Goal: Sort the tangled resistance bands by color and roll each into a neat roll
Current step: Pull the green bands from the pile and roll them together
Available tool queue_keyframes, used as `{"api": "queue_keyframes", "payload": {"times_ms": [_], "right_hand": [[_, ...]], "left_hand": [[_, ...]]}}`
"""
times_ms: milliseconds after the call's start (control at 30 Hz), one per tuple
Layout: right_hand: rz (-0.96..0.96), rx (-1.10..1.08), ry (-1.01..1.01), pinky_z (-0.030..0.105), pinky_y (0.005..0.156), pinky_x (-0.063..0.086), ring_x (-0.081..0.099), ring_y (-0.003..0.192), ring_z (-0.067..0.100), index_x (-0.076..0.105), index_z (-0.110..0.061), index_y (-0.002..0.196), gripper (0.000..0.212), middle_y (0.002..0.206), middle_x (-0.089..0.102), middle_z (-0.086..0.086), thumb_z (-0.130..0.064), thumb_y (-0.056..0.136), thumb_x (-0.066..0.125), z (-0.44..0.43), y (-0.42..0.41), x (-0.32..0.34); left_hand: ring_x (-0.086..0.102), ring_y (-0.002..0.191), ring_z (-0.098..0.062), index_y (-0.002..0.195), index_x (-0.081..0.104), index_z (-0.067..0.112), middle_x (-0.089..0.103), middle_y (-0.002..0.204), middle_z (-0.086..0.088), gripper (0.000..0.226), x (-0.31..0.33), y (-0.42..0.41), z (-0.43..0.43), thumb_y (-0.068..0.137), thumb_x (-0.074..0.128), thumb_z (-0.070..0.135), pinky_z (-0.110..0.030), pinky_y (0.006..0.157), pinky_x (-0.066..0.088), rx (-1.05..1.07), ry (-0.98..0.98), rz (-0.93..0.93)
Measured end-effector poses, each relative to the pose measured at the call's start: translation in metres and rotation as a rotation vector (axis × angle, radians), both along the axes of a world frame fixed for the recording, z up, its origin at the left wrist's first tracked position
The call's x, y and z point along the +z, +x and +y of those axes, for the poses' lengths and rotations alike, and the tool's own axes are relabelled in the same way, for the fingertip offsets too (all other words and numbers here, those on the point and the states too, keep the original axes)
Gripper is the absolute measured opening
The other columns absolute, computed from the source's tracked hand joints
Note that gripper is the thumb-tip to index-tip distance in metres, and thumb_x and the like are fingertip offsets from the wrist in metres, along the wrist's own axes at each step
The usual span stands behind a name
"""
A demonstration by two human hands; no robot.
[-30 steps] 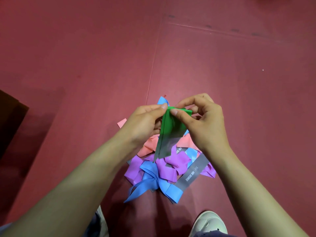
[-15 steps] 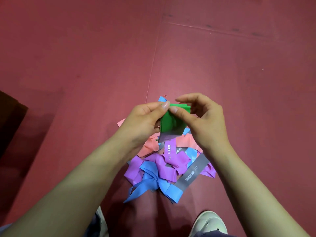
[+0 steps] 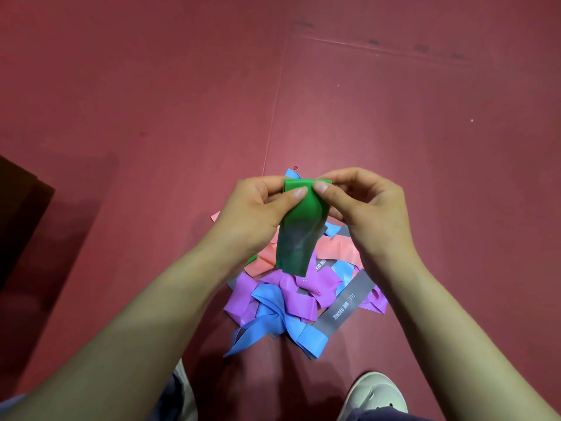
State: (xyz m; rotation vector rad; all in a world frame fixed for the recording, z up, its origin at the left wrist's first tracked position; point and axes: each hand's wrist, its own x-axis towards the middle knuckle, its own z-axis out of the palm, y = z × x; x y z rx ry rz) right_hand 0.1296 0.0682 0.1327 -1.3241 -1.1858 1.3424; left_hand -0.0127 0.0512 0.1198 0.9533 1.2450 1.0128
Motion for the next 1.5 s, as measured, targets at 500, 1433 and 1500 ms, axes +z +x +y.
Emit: {"api": "queue_keyframes", "payload": {"times_ms": [500, 1433, 1500], "right_hand": [[-0.17, 0.095, -0.119, 0.012, 0.059, 0.046, 0.054, 0.057, -0.003, 0.067, -0.005, 0.102, 0.019, 0.07, 0.057, -0.002, -0.006, 0.083, 0.07, 0.001, -0.023, -0.047], [-0.571, 0.569, -0.544, 0.035, 0.062, 0.045, 0.045, 0.07, 0.021, 0.061, 0.023, 0.089, 0.017, 0.074, 0.05, 0.014, 0.01, 0.081, 0.053, 0.017, -0.092, -0.281], [-0.478, 0.45, -0.519, 0.019, 0.056, 0.046, 0.051, 0.06, 0.015, 0.065, 0.017, 0.088, 0.014, 0.069, 0.058, 0.008, 0.009, 0.083, 0.055, 0.017, -0.088, -0.265]], "left_hand": [[0.056, 0.066, -0.015, 0.106, 0.066, -0.005, 0.066, 0.074, -0.008, 0.022, -0.031, -0.059, 0.017, 0.097, 0.051, 0.009, -0.026, 0.067, 0.048, 0.204, -0.084, 0.168], [0.057, 0.091, -0.027, 0.111, 0.066, -0.003, 0.065, 0.111, -0.029, 0.023, -0.168, -0.121, -0.003, 0.097, 0.053, 0.009, -0.049, 0.092, 0.049, 0.21, -0.387, 0.34], [0.057, 0.09, -0.027, 0.11, 0.066, -0.003, 0.064, 0.109, -0.028, 0.022, -0.161, -0.119, -0.002, 0.097, 0.053, 0.009, -0.044, 0.087, 0.05, 0.24, -0.378, 0.332]]}}
